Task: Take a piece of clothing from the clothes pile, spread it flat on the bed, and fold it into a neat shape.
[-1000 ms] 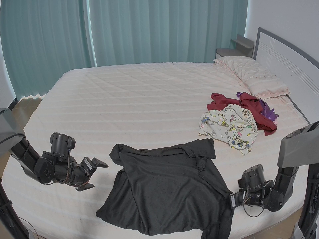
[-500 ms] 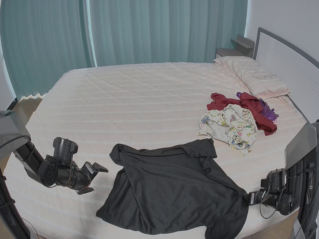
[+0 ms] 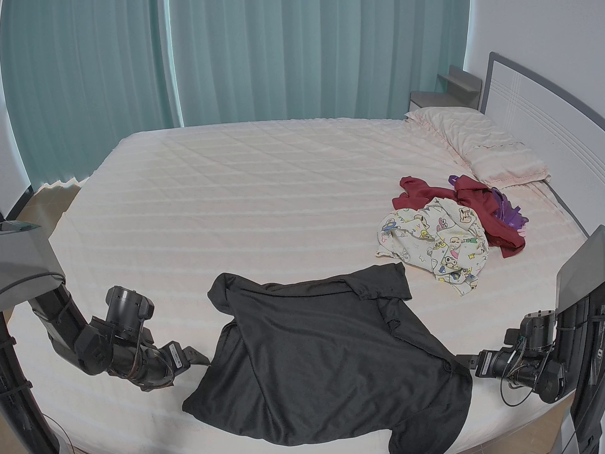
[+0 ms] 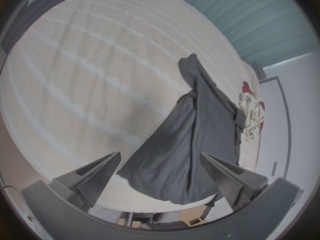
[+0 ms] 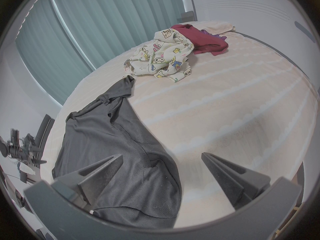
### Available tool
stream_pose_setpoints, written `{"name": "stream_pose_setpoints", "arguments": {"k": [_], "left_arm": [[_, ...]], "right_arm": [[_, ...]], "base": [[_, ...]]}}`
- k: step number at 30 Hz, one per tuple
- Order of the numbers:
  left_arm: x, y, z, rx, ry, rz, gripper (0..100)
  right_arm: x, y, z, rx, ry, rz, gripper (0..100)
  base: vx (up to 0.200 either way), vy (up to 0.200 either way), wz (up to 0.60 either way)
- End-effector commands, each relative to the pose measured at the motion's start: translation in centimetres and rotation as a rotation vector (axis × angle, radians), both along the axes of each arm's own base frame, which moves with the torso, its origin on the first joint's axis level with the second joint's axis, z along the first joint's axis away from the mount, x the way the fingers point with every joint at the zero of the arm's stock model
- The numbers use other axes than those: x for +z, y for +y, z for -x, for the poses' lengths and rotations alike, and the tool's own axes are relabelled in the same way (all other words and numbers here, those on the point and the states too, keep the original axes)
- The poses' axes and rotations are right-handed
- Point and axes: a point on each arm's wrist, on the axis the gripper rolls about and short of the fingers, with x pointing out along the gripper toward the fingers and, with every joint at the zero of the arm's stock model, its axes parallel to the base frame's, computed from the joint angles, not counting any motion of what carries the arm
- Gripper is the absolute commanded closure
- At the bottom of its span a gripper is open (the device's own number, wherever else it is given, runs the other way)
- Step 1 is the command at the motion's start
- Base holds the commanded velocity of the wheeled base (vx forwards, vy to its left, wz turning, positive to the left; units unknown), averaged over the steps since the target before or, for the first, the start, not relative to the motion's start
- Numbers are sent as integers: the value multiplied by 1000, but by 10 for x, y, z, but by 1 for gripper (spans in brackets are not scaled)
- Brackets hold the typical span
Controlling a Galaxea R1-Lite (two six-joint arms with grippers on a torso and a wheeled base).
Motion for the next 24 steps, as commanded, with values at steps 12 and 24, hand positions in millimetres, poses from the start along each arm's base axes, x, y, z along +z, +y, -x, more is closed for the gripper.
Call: {"name": "stream_pose_setpoints", "arguments": {"k": [12,24], "left_arm": [[-51,-30,20,-28,-6,-321,0],[-50,-31,21,-26,-10,-317,0]], "right_arm": [[5,-1,4,-27,3,-88,0],[5,2,4,-15,1,-87,0]], "base": [[0,0,0],[0,0,0]]}}
